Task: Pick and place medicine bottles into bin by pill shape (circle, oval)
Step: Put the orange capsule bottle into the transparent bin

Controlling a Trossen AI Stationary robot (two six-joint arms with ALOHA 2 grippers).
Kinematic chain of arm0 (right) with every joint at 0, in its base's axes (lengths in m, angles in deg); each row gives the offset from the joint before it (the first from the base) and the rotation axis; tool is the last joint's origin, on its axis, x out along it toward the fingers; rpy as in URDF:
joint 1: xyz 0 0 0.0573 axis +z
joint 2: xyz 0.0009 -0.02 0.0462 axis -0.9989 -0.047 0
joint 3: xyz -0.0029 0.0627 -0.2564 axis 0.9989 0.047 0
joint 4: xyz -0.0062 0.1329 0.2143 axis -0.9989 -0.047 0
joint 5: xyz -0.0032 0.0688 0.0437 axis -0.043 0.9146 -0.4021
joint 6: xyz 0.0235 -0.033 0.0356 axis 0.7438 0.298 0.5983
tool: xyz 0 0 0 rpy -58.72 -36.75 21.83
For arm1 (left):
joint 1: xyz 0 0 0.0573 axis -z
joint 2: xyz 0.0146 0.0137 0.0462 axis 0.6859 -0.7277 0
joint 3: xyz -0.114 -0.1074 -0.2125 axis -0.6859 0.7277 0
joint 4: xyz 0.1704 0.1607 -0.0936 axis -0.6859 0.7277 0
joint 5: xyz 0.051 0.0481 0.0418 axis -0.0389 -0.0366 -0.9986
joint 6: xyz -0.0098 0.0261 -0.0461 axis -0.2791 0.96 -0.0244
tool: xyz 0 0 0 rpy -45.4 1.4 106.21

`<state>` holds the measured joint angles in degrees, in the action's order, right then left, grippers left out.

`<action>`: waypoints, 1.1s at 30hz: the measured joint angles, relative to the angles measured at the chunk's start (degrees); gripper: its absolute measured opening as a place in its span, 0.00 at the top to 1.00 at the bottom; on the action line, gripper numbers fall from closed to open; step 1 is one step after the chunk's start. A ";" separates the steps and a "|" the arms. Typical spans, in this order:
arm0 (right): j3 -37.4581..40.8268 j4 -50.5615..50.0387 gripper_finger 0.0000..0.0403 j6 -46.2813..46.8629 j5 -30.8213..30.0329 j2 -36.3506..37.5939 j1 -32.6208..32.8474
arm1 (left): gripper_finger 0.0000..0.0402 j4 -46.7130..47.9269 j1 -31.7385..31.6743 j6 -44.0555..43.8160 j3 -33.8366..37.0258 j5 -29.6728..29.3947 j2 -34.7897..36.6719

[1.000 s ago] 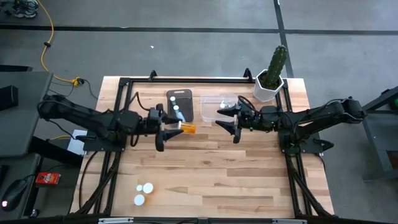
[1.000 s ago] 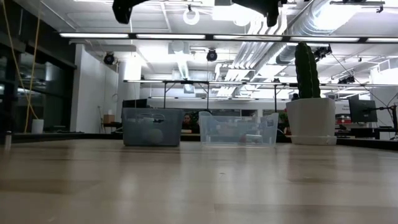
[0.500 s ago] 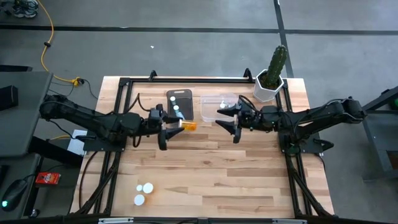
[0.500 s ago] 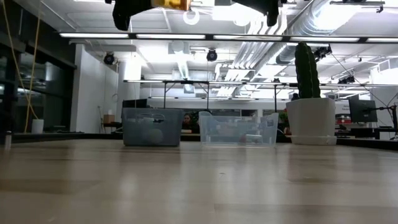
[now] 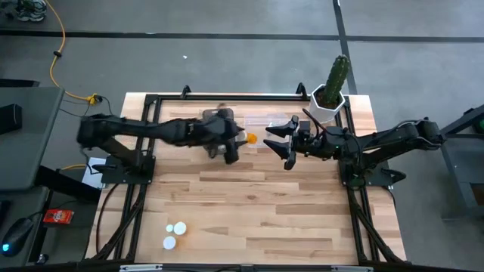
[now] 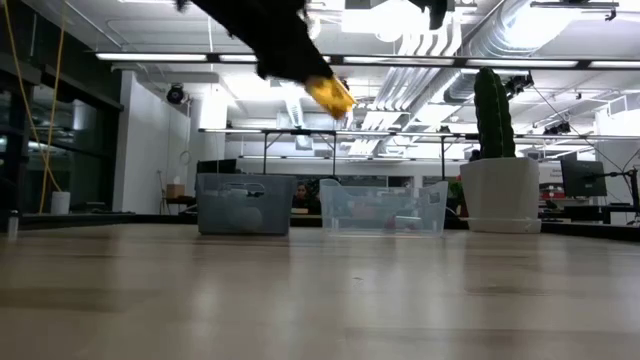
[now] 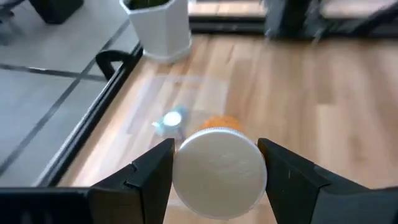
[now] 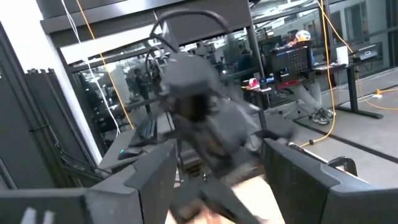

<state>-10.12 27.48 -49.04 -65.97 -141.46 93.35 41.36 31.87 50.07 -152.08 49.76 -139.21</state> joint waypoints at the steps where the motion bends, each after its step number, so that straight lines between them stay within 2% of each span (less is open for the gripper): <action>1: 0.00 0.02 0.44 0.00 0.00 0.00 0.00 | 0.50 0.50 -0.87 1.49 -1.49 0.29 -2.12; 7: 0.00 -0.19 0.44 -0.08 -0.06 -0.02 -0.02 | 0.50 2.68 -5.53 4.28 -7.29 0.60 -12.22; 15: 0.00 -0.41 0.44 -0.46 -0.97 -0.02 -0.02 | 0.50 4.27 -8.80 3.74 -8.56 1.13 -19.77; 23: 0.00 -0.91 0.44 -0.48 -1.16 -0.02 -0.02 | 0.50 4.38 -8.86 4.35 -8.51 3.03 -21.77; 33: 0.00 -0.96 0.44 -0.48 -1.16 -0.02 -0.02 | 0.49 4.41 -8.86 5.36 -8.51 2.39 -21.77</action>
<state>-10.12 26.52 -49.52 -67.13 -141.49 93.33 45.77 23.02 55.43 -160.58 52.15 -160.98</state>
